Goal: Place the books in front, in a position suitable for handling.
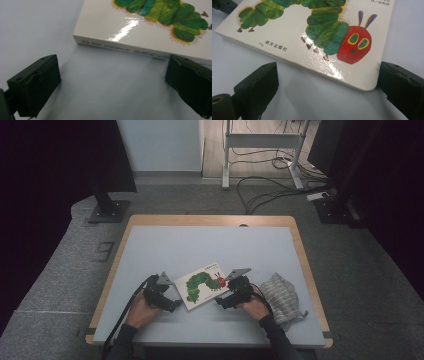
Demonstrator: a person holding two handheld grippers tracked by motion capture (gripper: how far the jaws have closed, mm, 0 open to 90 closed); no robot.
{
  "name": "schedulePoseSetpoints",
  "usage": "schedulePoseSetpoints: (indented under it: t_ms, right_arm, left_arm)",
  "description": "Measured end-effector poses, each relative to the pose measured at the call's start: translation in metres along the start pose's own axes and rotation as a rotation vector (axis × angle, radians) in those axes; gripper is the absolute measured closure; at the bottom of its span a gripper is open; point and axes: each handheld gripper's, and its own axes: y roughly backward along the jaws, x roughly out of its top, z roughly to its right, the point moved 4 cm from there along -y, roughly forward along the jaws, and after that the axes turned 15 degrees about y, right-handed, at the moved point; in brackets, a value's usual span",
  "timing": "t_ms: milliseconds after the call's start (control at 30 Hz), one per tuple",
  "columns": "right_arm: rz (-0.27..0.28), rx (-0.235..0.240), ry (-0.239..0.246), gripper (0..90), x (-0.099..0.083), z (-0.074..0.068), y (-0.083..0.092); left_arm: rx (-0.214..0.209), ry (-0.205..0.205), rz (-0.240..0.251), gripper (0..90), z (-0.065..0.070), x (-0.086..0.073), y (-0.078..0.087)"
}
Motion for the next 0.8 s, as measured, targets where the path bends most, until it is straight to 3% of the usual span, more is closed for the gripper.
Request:
schedulePoseSetpoints:
  t_ms: [33, 100, 233, 533, 800]
  right_arm:
    - [0.001, 0.0, -0.005, 2.9, 0.0, -0.001, 0.0]
    - [0.0, -0.004, -0.003, 2.7, 0.0, -0.002, 0.0]
    - [-0.004, -0.006, 0.0, 2.2, 0.0, -0.003, 0.0]
    - [-0.011, -0.013, 0.003, 0.8, -0.003, -0.009, 0.003]
    - [-0.018, -0.015, 0.008, 0.8, -0.007, -0.009, 0.007]
  left_arm:
    - [-0.02, -0.014, -0.002, 0.0, 0.004, -0.001, -0.001]
    - [-0.012, -0.032, 0.008, 0.0, 0.004, -0.001, -0.001]
    - [-0.04, -0.05, 0.008, 0.0, 0.003, -0.001, -0.001]
    - [-0.068, -0.068, 0.006, 0.0, 0.009, -0.003, -0.002]
    - [-0.091, -0.093, 0.007, 0.0, 0.023, -0.006, -0.003]
